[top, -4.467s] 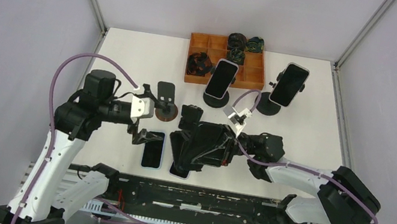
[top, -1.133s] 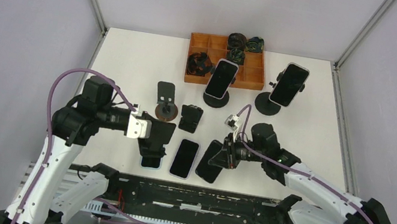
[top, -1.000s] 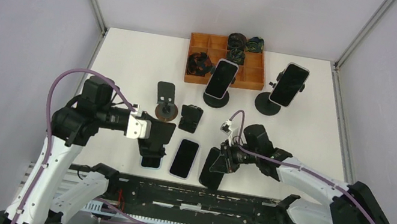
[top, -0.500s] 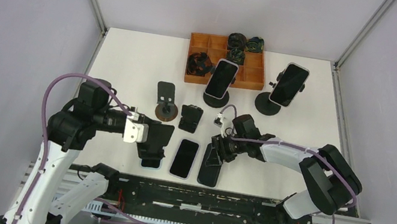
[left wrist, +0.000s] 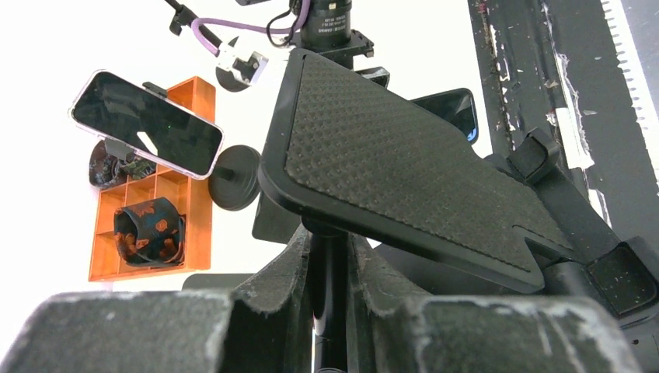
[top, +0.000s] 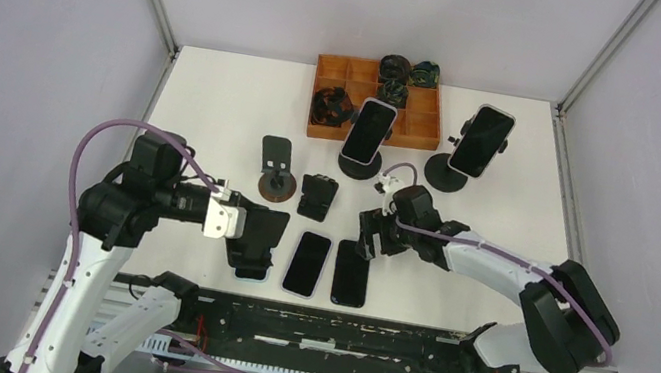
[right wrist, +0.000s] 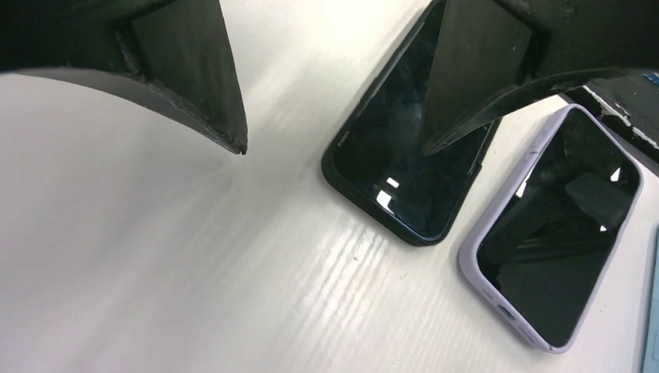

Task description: Remove the phone from the phone stand

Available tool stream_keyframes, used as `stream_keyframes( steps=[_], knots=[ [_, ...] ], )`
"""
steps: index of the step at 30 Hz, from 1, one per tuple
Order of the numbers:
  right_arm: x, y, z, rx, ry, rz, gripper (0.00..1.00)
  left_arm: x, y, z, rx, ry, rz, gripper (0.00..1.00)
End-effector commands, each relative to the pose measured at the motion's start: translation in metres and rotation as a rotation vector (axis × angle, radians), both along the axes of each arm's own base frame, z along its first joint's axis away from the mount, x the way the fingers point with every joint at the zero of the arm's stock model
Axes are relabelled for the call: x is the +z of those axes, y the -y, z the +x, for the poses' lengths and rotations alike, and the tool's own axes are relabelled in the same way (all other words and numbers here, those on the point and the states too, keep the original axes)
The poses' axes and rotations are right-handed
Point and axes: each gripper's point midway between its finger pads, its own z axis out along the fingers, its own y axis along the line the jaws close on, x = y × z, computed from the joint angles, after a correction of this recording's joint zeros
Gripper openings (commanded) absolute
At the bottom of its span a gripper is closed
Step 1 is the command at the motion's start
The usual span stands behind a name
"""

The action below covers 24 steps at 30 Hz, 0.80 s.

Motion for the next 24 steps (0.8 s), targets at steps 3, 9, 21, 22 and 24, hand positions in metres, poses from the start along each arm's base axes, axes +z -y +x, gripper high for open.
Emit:
stream_keyframes(
  steps=[3, 9, 21, 22, 24],
  knots=[
    [0.018, 0.007, -0.018, -0.058, 0.032, 0.122, 0.85, 0.017, 0.004, -0.002, -0.048, 0.071, -0.029, 0.02],
    [0.018, -0.020, -0.059, -0.008, -0.076, 0.339, 0.72, 0.017, 0.005, 0.001, -0.051, 0.076, -0.030, 0.02],
    [0.034, -0.050, -0.059, 0.037, -0.068, 0.394, 0.74, 0.021, 0.008, 0.002, -0.059, 0.084, -0.045, 0.02],
    [0.043, -0.048, -0.051, 0.029, -0.028, 0.368, 0.75, 0.021, 0.008, 0.003, -0.058, 0.082, -0.044, 0.02],
    [0.073, -0.048, -0.037, 0.033, 0.064, 0.362, 0.78, 0.020, 0.008, 0.003, -0.059, 0.083, -0.042, 0.02]
  ],
)
